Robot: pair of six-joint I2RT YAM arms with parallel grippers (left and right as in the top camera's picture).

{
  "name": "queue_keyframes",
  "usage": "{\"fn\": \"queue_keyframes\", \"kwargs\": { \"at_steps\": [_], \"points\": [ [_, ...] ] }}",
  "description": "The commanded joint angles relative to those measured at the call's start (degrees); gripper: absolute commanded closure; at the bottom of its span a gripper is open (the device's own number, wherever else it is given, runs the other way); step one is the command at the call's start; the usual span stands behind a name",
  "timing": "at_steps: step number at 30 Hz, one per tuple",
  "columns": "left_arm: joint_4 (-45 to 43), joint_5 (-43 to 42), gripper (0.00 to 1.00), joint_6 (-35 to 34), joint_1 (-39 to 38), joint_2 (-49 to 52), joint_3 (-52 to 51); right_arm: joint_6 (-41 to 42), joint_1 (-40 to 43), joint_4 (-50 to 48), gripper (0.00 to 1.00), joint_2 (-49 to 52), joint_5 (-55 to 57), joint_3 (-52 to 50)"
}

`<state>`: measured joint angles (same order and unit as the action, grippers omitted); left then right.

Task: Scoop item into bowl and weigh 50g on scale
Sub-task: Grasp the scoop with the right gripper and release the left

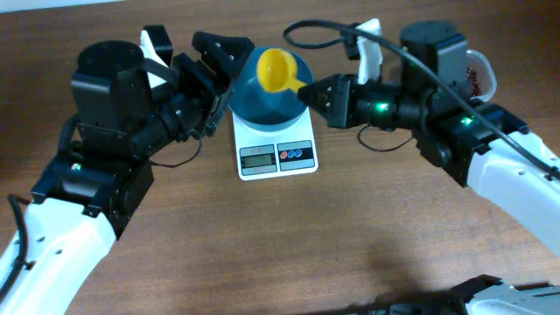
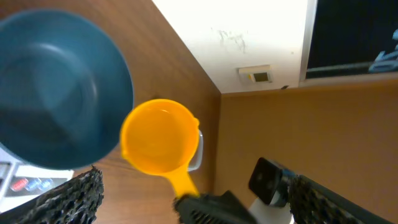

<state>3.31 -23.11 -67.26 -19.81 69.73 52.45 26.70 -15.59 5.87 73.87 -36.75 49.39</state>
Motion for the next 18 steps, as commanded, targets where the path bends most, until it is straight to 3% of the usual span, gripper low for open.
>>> {"fn": "queue_keyframes", "kwargs": {
  "at_steps": [1, 5, 6, 9, 11, 15, 18],
  "points": [
    [-0.3, 0.4, 0.01, 10.5, 0.1, -1.1, 2.4, -3.9, 4.0, 0.4, 0.96, -2.8, -2.0, 0.3],
    [1.7, 0.3, 0.01, 15.1, 2.7, -1.1, 2.8, -10.4, 10.8, 11.5, 0.96, -8.5, 2.3, 1.6],
    [2.4, -0.1, 0.01, 15.1, 3.6, -1.1, 2.8, -15.2, 13.1, 21.5, 0.96, -11.5, 8.7, 4.9],
    [5.0, 0.0, 0.01, 19.5, 3.6, -1.2, 2.8, -22.2, 16.0, 35.7, 0.96, -14.5, 23.7, 12.0],
    [7.8, 0.0, 0.01, 20.7, 3.6, -1.3, 2.8, -22.3, 17.6, 40.4, 0.96, -15.1, 29.0, 16.9],
    [10.9, 0.6, 0.01, 22.0, 4.0, -1.3, 2.8, -23.0, 17.9, 40.0, 0.96, -20.1, 27.2, 19.6],
    [10.9, 0.6, 0.01, 22.7, 7.3, -1.3, 2.8, -27.1, 17.9, 40.5, 0.96, -19.9, 37.5, 19.7]
  ]
}}
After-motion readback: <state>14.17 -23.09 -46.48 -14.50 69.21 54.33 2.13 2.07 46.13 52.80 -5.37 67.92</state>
